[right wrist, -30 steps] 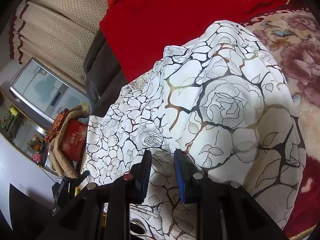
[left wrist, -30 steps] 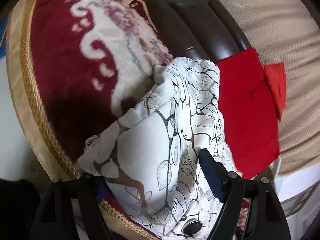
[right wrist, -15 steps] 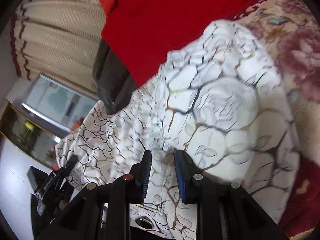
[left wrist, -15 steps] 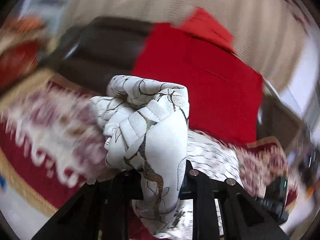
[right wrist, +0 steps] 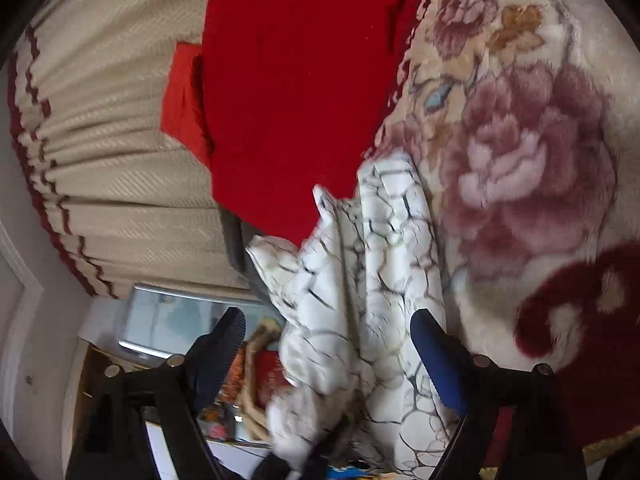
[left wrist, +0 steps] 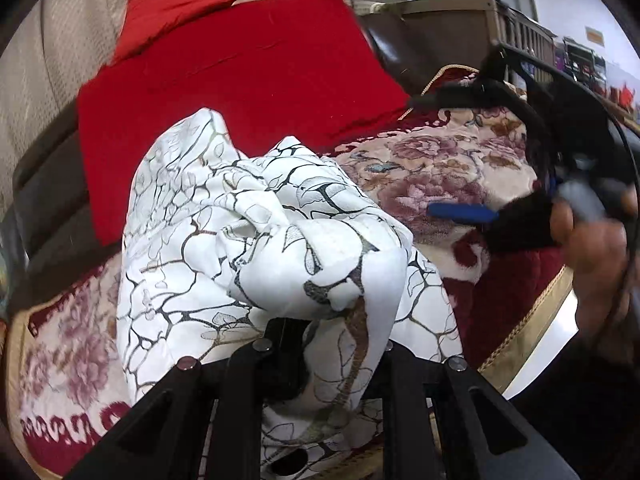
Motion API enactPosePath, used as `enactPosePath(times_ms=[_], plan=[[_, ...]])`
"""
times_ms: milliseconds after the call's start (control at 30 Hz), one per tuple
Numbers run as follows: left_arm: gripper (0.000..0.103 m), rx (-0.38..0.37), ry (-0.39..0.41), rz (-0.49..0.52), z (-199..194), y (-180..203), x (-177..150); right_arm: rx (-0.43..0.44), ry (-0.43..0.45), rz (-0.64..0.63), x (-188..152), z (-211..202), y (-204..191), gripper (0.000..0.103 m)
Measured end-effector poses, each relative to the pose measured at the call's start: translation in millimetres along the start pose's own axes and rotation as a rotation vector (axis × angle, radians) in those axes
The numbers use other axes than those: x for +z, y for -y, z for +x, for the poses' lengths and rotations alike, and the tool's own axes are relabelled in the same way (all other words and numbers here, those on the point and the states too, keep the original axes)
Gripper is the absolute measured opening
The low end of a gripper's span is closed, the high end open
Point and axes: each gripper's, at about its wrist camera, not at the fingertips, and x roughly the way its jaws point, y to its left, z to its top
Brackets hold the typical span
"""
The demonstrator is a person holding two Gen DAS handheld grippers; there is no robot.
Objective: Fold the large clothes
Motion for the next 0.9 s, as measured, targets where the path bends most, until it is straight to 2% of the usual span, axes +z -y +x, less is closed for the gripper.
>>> enactPosePath(times_ms=[100, 200, 333, 400, 500, 567, 667, 767, 800, 833, 867, 900], plan=[[0.017, -0.014, 0.002, 0.001, -4.3, -0.8, 3.3, 0.018, -0.021, -0.020, 11.9, 4.2, -8.5, 0.087], [0.017, -0.010, 0.010, 0.015, -4.4, 0.6, 0.3, 0.006, -0.113, -0.084, 18.7, 29.0, -29.7, 0.087], [0.017, -0.019, 0.031, 0.010, -0.1, 3.7, -5.0, -0.149, -0.210, -0.329, 28.0, 78.4, -73.6, 0.088], [0.017, -0.032, 0.044, 0.004, -2.3, 1.6, -9.0, -0.198, -0.261, -0.354, 32.8, 103.4, -77.6, 0.089], [0.017, -0.041, 0.062, 0.009, -4.0, 0.4, -15.6, -0.196, -0.357, -0.357, 34.4, 137.4, -81.2, 0.089], [0.017, -0.049, 0.069, 0.008, -4.2, -0.3, -17.5, -0.171, -0.405, -0.412, 25.6, 153.5, -92.9, 0.089], [0.018, -0.055, 0.080, 0.015, -5.5, -0.6, -18.6, -0.168, -0.439, -0.520, 10.2, 173.6, -113.7, 0.091], [0.018, -0.072, 0.091, 0.009, -6.1, -2.5, -20.1, -0.262, -0.403, -0.630, -4.1, 189.0, -121.3, 0.089], [0.018, -0.081, 0.097, 0.002, -6.7, -3.8, -20.6, -0.306, -0.394, -0.664, -7.3, 194.5, -118.4, 0.075], [0.018, -0.086, 0.102, -0.006, -7.3, -5.4, -20.4, -0.347, -0.403, -0.695, -10.7, 197.5, -114.2, 0.058], [0.018, -0.092, 0.103, -0.012, -7.5, -6.7, -19.9, -0.388, -0.415, -0.719, -12.7, 199.3, -109.0, 0.023], [0.018, -0.107, 0.101, -0.018, -7.5, -7.9, -18.9, -0.399, -0.423, -0.719, -10.8, 200.0, -106.7, 0.020]])
